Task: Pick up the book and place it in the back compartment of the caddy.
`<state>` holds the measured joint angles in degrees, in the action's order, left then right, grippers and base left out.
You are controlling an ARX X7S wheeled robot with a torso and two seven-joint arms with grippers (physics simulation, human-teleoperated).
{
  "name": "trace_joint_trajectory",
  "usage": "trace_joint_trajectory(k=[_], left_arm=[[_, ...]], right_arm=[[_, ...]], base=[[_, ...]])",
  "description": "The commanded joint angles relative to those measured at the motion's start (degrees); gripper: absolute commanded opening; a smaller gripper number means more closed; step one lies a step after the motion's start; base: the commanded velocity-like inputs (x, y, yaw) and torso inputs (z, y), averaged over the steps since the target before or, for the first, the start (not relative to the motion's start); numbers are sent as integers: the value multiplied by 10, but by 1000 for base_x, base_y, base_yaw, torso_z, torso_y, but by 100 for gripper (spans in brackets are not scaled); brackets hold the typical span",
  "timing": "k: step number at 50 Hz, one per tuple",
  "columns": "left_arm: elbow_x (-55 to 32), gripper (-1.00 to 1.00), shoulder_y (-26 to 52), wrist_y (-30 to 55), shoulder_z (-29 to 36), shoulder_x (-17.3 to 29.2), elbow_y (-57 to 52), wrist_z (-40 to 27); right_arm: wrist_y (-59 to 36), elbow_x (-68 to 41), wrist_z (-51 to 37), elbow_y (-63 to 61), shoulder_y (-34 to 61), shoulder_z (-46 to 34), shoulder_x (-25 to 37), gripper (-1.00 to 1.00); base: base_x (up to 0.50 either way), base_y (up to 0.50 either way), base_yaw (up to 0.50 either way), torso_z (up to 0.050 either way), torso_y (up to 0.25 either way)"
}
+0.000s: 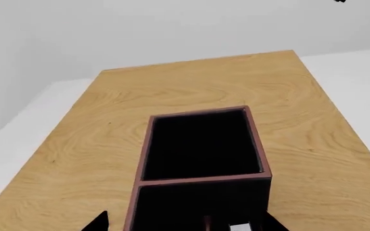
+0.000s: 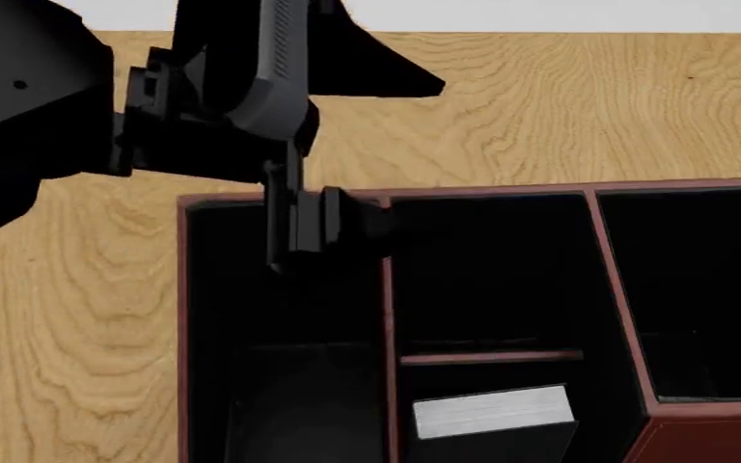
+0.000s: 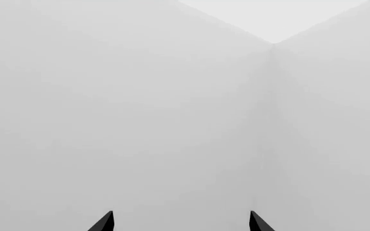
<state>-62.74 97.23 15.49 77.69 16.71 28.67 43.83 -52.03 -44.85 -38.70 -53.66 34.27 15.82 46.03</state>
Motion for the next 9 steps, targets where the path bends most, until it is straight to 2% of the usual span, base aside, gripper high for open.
trace_joint_trajectory(k=[1, 9], left_arm=[[-10, 100, 15, 16, -12, 43, -43, -32], [-24, 100, 20, 26, -25, 77, -70, -59]], right_arm=[[-3, -6, -6, 0, 12, -10, 1, 100], [-11, -18, -13, -5, 21, -9, 4, 100]], base=[[0, 0, 0, 0, 0], [0, 0, 0, 0, 0]])
